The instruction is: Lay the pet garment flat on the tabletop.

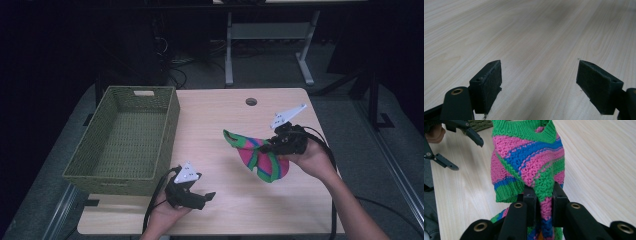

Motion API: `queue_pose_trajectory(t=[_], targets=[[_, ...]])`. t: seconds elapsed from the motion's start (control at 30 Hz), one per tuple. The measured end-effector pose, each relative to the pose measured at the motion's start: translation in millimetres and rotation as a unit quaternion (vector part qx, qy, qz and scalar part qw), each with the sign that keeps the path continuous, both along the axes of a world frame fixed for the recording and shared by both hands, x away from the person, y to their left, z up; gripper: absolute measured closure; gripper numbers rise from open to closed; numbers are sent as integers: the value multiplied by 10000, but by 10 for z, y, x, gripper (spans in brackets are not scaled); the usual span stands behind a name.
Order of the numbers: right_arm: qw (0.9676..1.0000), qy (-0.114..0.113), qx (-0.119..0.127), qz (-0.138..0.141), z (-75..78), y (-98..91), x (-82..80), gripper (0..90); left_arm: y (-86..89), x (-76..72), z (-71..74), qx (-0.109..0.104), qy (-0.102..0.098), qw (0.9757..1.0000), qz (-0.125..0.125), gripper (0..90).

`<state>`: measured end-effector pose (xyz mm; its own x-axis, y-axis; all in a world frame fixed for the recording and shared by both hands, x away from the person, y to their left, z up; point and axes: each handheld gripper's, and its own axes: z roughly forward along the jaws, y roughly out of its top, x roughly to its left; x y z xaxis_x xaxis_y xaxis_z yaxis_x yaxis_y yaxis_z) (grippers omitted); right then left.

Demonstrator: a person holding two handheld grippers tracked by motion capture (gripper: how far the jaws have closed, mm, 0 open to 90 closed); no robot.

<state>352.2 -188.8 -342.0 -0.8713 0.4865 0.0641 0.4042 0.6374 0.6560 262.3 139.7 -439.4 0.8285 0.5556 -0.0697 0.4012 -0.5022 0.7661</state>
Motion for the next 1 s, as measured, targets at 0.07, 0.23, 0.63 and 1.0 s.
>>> queue_pose_trajectory(t=[0.07, 0.23, 0.63, 1.0], targets=[[10000, -13, 2, 19, -11, -3, -8, 782, 0, 1, -2, 4, 8, 10000, -3, 201], [10000, 30, -41, 43, -60, 5, -56, 782, -1, -1, 3, 4, -14, 10000, -14, 201], [9998, 170, -42, 70, -242, 24, -111, 780, -7, -6, -2, -40, 19, 10000, 9, 199], [9993, 333, -98, 149, -433, 95, -135, 778, -7, -9, -2, -60, -9, 10000, 10, 200]])
